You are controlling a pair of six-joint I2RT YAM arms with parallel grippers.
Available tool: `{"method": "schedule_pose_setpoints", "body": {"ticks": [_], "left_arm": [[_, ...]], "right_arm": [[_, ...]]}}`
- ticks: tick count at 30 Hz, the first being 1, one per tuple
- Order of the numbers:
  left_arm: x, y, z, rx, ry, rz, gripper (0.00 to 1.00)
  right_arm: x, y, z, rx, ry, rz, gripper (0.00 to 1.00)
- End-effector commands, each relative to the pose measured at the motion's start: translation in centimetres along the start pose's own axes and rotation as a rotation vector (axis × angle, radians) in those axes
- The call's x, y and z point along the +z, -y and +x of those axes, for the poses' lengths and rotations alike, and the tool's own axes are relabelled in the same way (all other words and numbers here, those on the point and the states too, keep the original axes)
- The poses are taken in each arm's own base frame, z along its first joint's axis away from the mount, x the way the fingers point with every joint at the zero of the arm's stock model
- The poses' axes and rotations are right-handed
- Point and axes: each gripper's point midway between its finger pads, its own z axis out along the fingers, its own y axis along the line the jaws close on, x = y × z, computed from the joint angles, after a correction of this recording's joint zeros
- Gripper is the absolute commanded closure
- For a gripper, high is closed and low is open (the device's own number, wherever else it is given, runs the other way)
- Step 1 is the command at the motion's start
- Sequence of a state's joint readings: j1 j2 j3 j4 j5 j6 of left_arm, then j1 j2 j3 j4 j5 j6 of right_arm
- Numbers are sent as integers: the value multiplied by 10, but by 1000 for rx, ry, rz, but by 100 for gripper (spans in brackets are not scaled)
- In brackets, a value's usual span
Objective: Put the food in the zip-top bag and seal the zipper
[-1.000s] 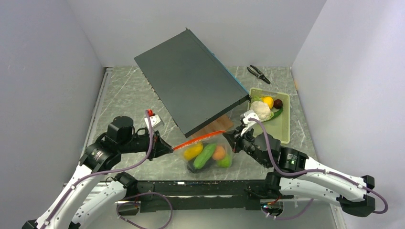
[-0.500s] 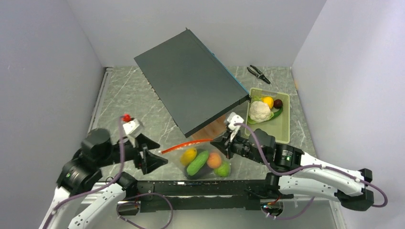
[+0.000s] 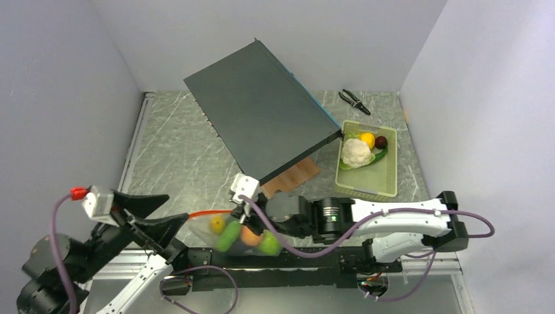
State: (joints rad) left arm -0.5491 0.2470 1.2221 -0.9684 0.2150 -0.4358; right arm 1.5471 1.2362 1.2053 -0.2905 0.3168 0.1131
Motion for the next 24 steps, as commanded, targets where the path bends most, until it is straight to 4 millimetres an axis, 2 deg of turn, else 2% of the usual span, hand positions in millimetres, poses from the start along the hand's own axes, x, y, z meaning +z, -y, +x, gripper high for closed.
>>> {"method": "schedule_pose_setpoints", "body": {"ticks": [1, 4, 5, 6, 8, 12, 16, 20, 24], "left_arm": [[-27, -12, -17, -25, 134, -97, 0], [-34, -17, -15, -95, 146, -134, 0], [-35, -20, -11, -175, 135, -162, 1], [-38, -31, -5, -275, 134, -241, 2], [-39, -37, 7, -497, 129, -303, 3], [-30, -32, 19, -792, 127, -294, 2], [-17, -36, 31, -986, 84, -355, 6], [-1, -47, 53, -1107, -39, -538, 9], [6, -49, 72, -1253, -137, -683, 10]], "right_arm": [[15, 1, -61, -2, 132, 63, 100], [29, -1, -74, -15, 139, 85, 100], [35, -1, -75, -22, 137, 92, 100], [39, -3, -77, -34, 137, 93, 100], [50, -6, -77, -53, 133, 93, 100], [65, -8, -74, -101, 116, 98, 100], [69, -13, -72, -133, 117, 72, 100], [68, -11, -65, -155, 117, 76, 100], [69, -10, -60, -179, 103, 77, 100]]}}
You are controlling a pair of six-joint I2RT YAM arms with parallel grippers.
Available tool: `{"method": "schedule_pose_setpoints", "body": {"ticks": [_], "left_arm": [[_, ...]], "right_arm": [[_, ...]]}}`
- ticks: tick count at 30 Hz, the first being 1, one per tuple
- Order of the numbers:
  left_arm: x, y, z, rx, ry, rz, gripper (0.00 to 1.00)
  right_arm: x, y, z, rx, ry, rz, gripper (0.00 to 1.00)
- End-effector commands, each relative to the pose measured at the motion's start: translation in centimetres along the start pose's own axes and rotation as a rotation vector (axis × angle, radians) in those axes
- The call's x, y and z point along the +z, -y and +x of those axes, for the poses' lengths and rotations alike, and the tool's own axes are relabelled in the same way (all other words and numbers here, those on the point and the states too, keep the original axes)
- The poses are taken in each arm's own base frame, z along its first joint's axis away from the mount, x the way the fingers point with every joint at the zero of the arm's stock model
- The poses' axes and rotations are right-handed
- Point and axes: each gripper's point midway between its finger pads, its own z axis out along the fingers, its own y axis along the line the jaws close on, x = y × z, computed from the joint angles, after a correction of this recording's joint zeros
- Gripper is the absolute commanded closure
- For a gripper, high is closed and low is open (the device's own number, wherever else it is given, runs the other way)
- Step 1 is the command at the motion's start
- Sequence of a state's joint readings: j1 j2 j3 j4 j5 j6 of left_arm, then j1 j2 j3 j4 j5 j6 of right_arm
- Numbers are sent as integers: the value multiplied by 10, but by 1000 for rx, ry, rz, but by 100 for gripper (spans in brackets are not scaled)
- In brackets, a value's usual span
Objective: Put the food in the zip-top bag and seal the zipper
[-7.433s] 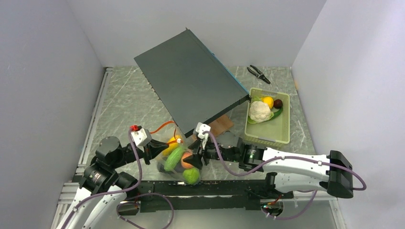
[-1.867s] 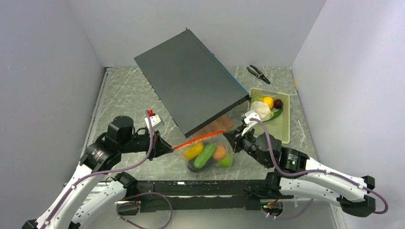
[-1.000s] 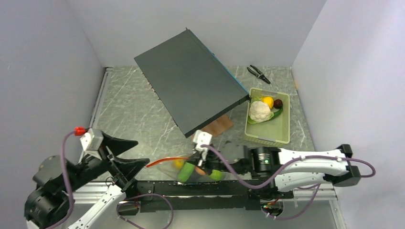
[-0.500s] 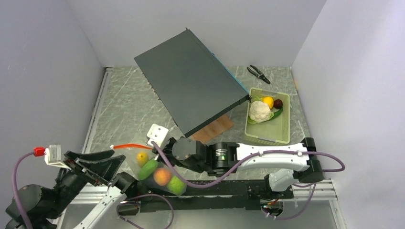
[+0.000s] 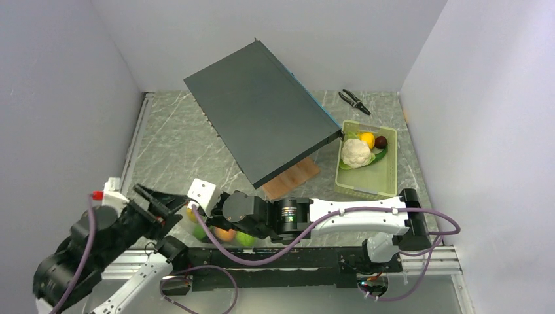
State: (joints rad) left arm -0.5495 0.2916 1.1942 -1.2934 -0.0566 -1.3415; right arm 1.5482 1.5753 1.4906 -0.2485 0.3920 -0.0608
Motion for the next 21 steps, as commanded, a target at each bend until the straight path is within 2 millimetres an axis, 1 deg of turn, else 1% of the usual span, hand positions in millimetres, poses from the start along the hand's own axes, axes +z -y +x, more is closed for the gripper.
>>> {"method": "schedule_pose_setpoints", "body": {"ticks": [1, 4, 6, 8, 12, 14, 16, 19, 21], "left_arm": [[16, -14, 14, -351, -64, -211, 11], [29, -12, 17, -435, -71, -192, 19], [35, -18, 18, -481, -63, -219, 25], [41, -24, 19, -509, -58, -257, 30], [53, -24, 20, -511, -59, -278, 41], [57, -27, 13, -490, -17, -294, 47], [59, -29, 6, -463, 23, -311, 57], [65, -26, -3, -394, 65, -301, 76], [73, -17, -7, -349, 74, -267, 92]], "right_arm": [[-9, 4, -31, -6, 106, 10, 100], [-7, 2, -26, -38, 93, 17, 100], [-8, 1, -24, -53, 90, 22, 100], [-9, 0, -23, -62, 94, 21, 100], [-9, -3, -18, -81, 93, 12, 100], [-8, -3, -16, -89, 90, 12, 100], [-6, -3, -13, -95, 83, 18, 100], [-7, 1, -9, -95, 78, 39, 100], [-8, 5, -9, -86, 83, 65, 100]]}}
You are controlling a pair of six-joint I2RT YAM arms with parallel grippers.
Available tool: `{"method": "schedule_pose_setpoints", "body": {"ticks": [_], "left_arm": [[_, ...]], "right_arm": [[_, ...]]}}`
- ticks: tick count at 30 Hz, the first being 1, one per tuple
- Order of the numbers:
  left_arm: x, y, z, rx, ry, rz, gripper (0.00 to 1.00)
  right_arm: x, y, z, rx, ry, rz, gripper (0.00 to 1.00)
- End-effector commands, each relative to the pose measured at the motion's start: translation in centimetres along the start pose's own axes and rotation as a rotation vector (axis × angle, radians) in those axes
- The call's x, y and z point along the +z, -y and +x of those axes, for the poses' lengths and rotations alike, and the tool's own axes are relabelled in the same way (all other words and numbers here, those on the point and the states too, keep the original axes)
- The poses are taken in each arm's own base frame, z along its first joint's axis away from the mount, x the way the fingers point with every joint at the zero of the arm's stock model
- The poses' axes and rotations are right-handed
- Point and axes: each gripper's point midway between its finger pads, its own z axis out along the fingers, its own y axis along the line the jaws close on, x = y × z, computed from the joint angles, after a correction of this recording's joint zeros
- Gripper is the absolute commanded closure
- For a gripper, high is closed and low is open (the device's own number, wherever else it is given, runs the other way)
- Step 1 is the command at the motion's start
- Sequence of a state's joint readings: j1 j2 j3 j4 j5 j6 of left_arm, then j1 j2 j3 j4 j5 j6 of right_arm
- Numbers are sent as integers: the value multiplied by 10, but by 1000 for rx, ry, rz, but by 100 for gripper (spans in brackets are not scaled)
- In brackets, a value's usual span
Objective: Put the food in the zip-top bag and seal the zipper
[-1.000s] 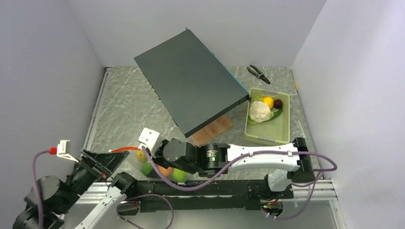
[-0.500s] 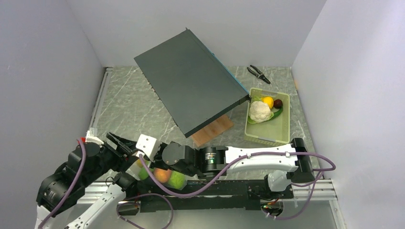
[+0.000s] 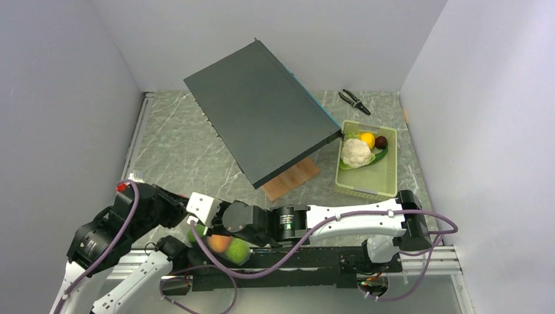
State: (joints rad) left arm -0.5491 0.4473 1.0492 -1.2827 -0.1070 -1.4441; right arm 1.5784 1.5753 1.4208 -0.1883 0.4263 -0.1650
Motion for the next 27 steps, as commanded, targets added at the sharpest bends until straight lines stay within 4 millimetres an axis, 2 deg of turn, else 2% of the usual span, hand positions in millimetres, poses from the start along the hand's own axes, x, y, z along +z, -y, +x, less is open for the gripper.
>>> {"method": "schedule_pose_setpoints", "body": {"ticks": [1, 4, 5, 7, 9, 13, 18, 24, 27], "left_arm": [[7, 31, -12, -251, 45, 42, 99], [12, 41, -16, -179, 66, 55, 100], [9, 47, -20, -145, 85, 72, 100], [3, 62, -31, -30, 141, 116, 100], [-1, 68, -40, 53, 182, 106, 100], [-2, 87, -42, 217, 189, 145, 100], [8, 116, -33, 333, 147, 239, 100], [15, 151, -27, 524, 127, 371, 100], [21, 157, -24, 643, 96, 409, 100]], "right_arm": [[-11, 18, -21, 34, 82, 79, 96], [-18, 29, -23, 78, 74, 116, 59], [-21, 34, -23, 95, 62, 130, 50], [-33, 43, -28, 142, 55, 144, 36], [-50, 47, -36, 171, 79, 118, 25], [-93, 63, -48, 239, 169, 99, 14], [-140, 89, -57, 310, 280, 129, 12], [-169, 106, -51, 369, 325, 165, 11], [-175, 108, -47, 389, 326, 170, 11]]}}
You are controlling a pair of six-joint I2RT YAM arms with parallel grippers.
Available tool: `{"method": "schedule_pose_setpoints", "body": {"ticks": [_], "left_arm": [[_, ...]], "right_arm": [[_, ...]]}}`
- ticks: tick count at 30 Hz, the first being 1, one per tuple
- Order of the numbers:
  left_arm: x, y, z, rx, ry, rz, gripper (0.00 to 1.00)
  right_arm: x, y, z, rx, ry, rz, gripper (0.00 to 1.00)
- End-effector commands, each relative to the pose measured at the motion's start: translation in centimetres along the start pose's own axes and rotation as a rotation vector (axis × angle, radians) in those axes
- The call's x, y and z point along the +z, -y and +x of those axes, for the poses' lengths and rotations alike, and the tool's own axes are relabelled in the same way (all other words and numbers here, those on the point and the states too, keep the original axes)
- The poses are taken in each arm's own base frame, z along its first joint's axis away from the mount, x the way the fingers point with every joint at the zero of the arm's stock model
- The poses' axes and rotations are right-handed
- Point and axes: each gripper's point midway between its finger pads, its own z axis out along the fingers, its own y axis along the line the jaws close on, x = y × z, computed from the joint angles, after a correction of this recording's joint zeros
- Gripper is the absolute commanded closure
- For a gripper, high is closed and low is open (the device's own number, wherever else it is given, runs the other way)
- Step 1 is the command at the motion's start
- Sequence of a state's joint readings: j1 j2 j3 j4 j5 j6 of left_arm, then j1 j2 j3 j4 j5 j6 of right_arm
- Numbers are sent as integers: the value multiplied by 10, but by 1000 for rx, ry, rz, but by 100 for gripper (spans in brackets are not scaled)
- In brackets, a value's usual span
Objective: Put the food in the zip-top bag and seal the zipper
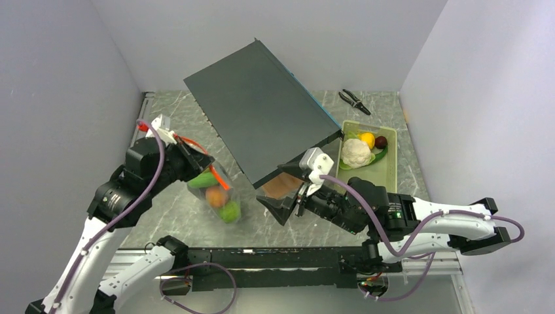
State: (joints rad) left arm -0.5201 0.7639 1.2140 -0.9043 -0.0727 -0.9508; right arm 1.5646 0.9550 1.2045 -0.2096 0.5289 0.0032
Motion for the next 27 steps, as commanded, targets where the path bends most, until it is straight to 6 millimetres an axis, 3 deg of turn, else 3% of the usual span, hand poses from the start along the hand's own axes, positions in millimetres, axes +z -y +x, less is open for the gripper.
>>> {"method": "schedule_pose_setpoints", "body": {"ticks": [1, 7, 11, 14, 16, 19, 27], "left_arm": [[3, 33, -19, 220, 31, 188, 100], [18, 1, 11, 437, -115, 205, 100], [33, -55, 32, 512, -209, 62, 100], [39, -102, 42, 464, -223, -100, 100], [35, -132, 36, 423, -171, -259, 100], [25, -163, 23, 365, -73, -439, 100], [-2, -204, -9, 320, 108, -743, 100]], "right_arm": [[-5, 7, 5, 44, -1, 33, 11], [-11, 10, 5, 58, 7, 31, 10], [-11, 9, 4, 55, 19, 24, 10], [-8, 8, 7, 44, 15, 25, 10], [-7, 7, 9, 40, 9, 25, 10], [-4, 5, 13, 35, 3, 23, 9], [-5, 6, 18, 39, -10, 28, 9]]}}
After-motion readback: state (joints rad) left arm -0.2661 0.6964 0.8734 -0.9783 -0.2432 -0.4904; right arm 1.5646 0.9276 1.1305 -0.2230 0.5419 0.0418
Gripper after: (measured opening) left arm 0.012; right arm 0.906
